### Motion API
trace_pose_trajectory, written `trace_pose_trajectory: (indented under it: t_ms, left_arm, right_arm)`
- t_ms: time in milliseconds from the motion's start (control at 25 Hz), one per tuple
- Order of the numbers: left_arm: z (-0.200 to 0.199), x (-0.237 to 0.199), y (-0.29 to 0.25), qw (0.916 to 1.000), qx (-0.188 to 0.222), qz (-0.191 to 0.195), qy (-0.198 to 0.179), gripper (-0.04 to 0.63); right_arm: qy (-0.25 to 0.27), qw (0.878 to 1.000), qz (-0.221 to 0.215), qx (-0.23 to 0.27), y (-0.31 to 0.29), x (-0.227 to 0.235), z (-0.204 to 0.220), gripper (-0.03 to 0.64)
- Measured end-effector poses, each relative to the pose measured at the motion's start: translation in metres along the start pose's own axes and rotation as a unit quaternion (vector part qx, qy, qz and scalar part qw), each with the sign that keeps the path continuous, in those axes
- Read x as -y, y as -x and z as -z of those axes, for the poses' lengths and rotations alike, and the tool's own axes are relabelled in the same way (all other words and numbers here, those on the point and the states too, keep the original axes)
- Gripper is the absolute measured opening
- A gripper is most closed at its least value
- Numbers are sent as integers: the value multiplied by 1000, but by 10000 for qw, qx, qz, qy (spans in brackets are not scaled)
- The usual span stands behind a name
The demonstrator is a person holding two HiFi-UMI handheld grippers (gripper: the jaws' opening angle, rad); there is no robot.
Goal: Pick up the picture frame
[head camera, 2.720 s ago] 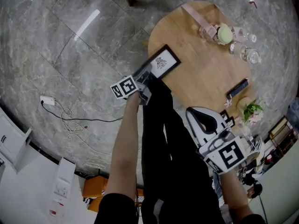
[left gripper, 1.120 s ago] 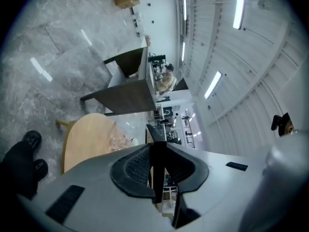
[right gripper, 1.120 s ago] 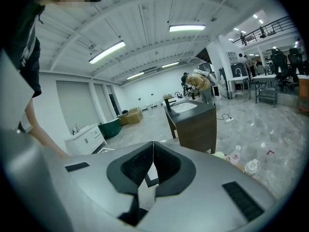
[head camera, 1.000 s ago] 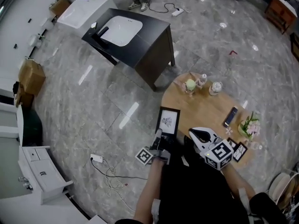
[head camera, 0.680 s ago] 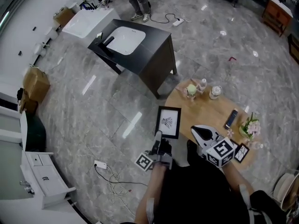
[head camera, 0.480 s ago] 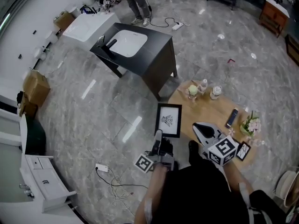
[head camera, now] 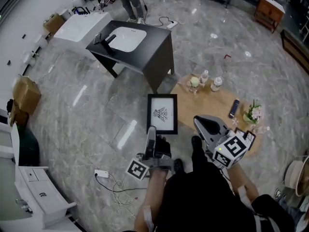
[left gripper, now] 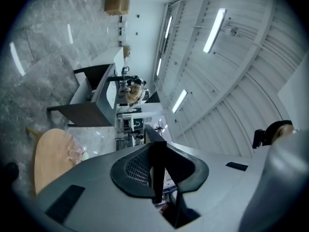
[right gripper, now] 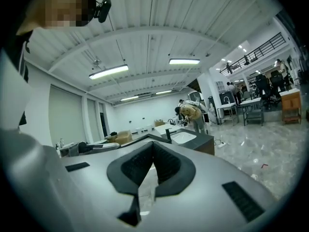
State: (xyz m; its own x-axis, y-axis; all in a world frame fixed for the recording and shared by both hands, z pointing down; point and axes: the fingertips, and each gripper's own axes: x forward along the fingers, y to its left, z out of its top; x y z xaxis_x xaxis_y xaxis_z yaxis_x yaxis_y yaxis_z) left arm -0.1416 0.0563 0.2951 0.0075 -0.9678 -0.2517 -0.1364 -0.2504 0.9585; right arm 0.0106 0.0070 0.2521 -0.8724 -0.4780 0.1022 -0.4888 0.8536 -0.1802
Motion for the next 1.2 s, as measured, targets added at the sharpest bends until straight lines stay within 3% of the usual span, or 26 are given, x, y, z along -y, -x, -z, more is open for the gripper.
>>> trace_pose_trajectory:
  t_ms: [480,1200]
  left_arm:
    - [-3,22,6,9997,-98,192,89,74]
    - [-3,26,13,9995,16,242,187,74]
  right_arm:
    - [331,9987,335,192,28,-22,-14,12]
    - [435,9981,418,158,51,-28,-10,12]
